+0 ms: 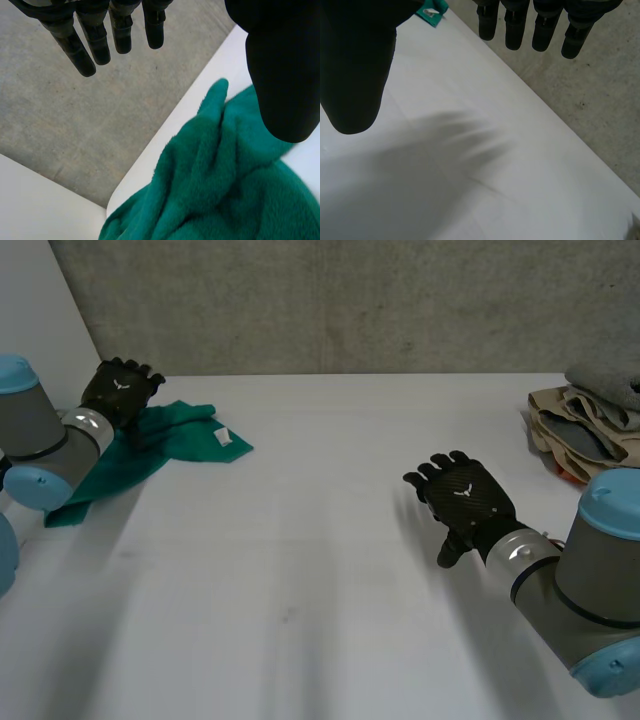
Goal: Fold the laundry.
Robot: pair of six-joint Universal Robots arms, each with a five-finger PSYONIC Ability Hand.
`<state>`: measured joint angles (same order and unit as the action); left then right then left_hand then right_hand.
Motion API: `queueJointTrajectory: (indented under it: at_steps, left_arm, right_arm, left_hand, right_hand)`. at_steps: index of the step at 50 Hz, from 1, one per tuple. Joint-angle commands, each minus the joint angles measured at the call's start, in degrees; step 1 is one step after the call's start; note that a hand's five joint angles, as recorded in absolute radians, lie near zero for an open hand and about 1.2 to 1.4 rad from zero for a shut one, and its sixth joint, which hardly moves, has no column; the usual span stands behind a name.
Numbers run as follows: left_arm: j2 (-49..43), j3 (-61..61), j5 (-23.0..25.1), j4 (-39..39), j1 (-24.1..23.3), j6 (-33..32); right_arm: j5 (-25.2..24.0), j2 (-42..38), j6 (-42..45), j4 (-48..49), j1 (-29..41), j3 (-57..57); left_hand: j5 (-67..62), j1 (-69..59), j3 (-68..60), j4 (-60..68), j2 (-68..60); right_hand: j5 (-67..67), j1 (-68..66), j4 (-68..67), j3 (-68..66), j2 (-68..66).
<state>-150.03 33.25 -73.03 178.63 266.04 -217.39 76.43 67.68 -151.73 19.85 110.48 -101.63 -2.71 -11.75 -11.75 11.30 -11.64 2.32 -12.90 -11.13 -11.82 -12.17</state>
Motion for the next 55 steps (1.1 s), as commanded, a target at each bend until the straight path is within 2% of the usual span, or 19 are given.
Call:
queueJointTrajectory:
  at_steps: [1,4,8,15,24,29,33,36,38,45,48,55]
  left_arm:
    - [-2.99,-2.93,-0.80,-4.77,1.41,-12.17]
    - [-1.86,-2.05,-2.72,-9.07,2.38,-17.36]
    - [2.62,1.37,-5.45,-16.36,4.13,-17.72]
    - [7.90,7.08,-7.12,-21.91,7.47,-19.65]
    - [7.65,12.10,-5.28,-18.85,10.90,-24.22]
    - [5.10,11.75,-4.49,-15.33,11.70,-23.70]
    - [3.25,10.35,-3.52,-12.70,11.35,-22.47]
    - [2.63,8.85,-3.00,-11.20,10.91,-20.45]
    - [2.72,7.71,-2.64,-10.24,10.47,-17.74]
    - [6.49,7.35,-1.94,-9.79,7.92,-6.58]
    - [11.50,8.76,-0.01,-11.02,5.64,0.19]
    - [25.56,11.75,1.49,-11.81,-3.50,16.80]
  right_arm:
    - [0.12,-0.70,0.21,0.37,0.35,0.21]
    - [0.04,-0.71,0.30,0.37,0.18,0.21]
    - [-0.14,-1.32,0.47,0.37,-0.09,0.47]
    - [-0.14,-2.11,1.09,0.37,-0.27,0.73]
    - [-0.05,-2.64,2.06,0.37,0.09,0.65]
    - [0.04,-2.73,2.23,0.37,0.09,0.64]
    - [0.12,-2.81,2.23,0.37,-0.09,0.64]
    - [0.12,-2.64,2.32,0.37,-0.26,0.64]
    - [0.21,-2.55,2.32,0.37,-0.44,0.64]
    - [0.21,-2.20,2.32,0.37,-0.79,0.47]
    - [0.21,-1.85,2.23,0.46,-1.06,0.47]
    - [0.21,-1.67,1.97,0.46,-2.28,1.17]
  left_hand:
    - [2.71,1.75,1.75,-1.30,1.64]
    - [2.71,1.75,1.75,-1.30,1.64]
    - [-0.02,-0.98,-0.98,1.42,-1.09]
    - [-0.20,-1.15,-1.16,1.60,-1.27]
    - [0.98,0.03,0.02,0.42,-0.09]
    - [-0.53,-1.48,-1.49,1.93,-1.60]
    - [-7.56,-8.52,-8.52,8.97,-8.63]
    - [-40.62,-41.57,-41.57,42.02,-41.68]
    - [-67.16,-68.11,-68.12,68.56,-68.23]
    - [-67.29,-68.25,-68.25,68.70,-68.36]
    - [-67.29,-68.25,-68.25,68.70,-68.36]
    - [-67.29,-68.25,-68.25,68.70,-68.36]
  right_hand:
    - [-2.32,2.90,1.13,1.82,2.17]
    - [-2.32,2.90,1.13,1.82,2.17]
    - [-2.32,2.90,1.13,1.82,2.17]
    - [-2.32,2.90,1.13,1.82,2.17]
    - [-2.32,2.90,1.13,1.82,2.17]
    - [-2.32,2.90,1.13,1.82,2.17]
    - [-2.32,2.90,1.13,1.82,2.17]
    - [-2.32,2.90,1.13,1.82,2.17]
    - [-2.32,2.90,1.13,1.82,2.17]
    - [-2.32,2.90,1.13,1.82,2.17]
    - [-2.32,2.90,1.13,1.82,2.17]
    - [-2.32,2.90,1.13,1.82,2.17]
